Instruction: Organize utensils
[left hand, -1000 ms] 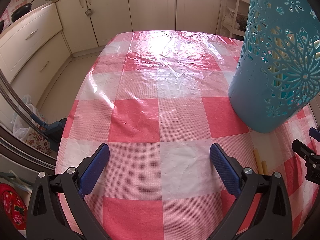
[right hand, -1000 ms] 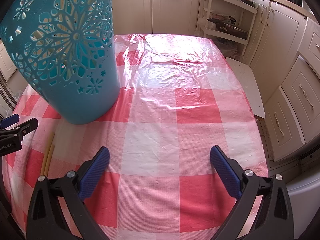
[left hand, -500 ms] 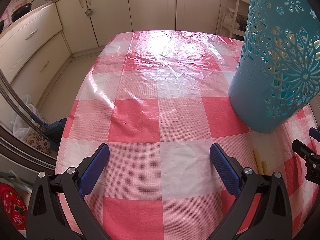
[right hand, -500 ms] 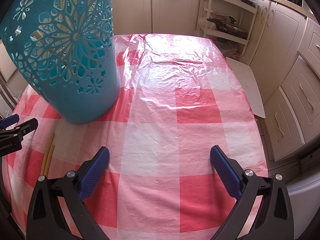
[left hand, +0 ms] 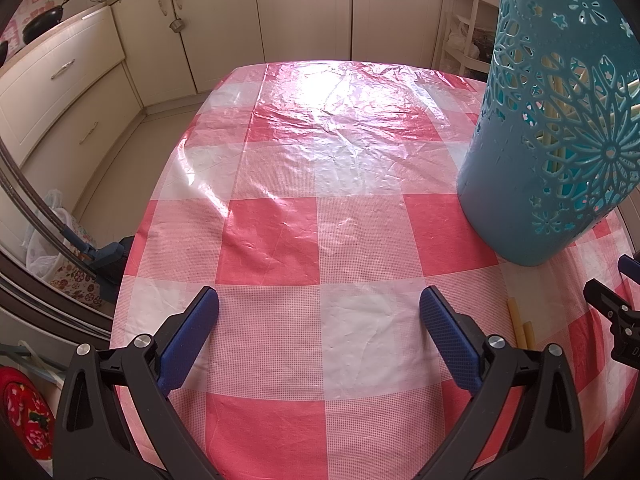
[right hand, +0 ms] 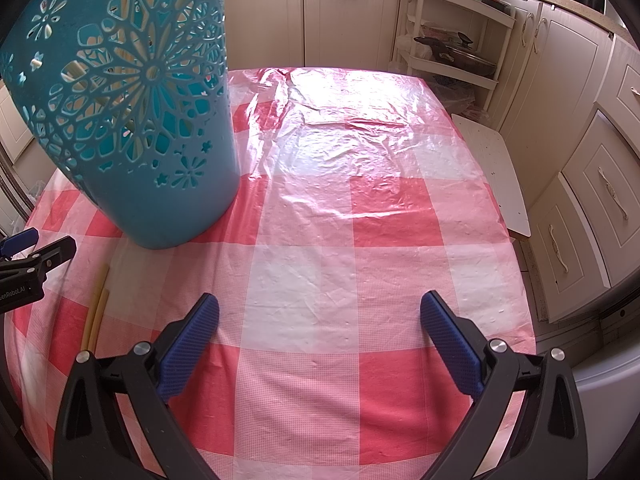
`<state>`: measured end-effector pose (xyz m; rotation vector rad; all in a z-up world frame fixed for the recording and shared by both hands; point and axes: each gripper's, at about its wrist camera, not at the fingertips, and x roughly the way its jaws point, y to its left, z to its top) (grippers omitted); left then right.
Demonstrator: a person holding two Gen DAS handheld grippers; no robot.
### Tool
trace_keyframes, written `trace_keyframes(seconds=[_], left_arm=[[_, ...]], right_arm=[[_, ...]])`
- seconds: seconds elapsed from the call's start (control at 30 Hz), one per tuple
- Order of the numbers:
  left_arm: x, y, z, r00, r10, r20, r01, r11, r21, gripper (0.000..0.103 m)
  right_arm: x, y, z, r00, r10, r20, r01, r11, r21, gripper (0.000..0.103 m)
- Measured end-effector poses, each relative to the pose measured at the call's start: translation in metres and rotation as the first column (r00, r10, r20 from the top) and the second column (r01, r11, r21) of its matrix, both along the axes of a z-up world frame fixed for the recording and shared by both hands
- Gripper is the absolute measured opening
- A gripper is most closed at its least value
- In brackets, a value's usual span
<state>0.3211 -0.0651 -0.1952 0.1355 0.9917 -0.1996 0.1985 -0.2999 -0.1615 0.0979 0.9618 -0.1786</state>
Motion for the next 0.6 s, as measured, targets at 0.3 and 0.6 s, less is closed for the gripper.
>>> trace_keyframes(seconds=[0.3,0.6], left_arm=[[-0.0002,-0.0004,0.0002,1.0,0.0,-0.001,0.0,1.0,0.0,0.096],[-0.0021,0.0012,0.0007,1.0,-0.021,-0.009,0.021,1.0,0.0,0.096]], right_arm=[[0.0015,-0.001,-0.0002,1.0,-0.006,-0.003,0.006,1.0,-0.004,0.096],[-0.0034,0.0002,0.0039,0.997,0.009,-0.077,-0.006,0.999,0.039,0.096]])
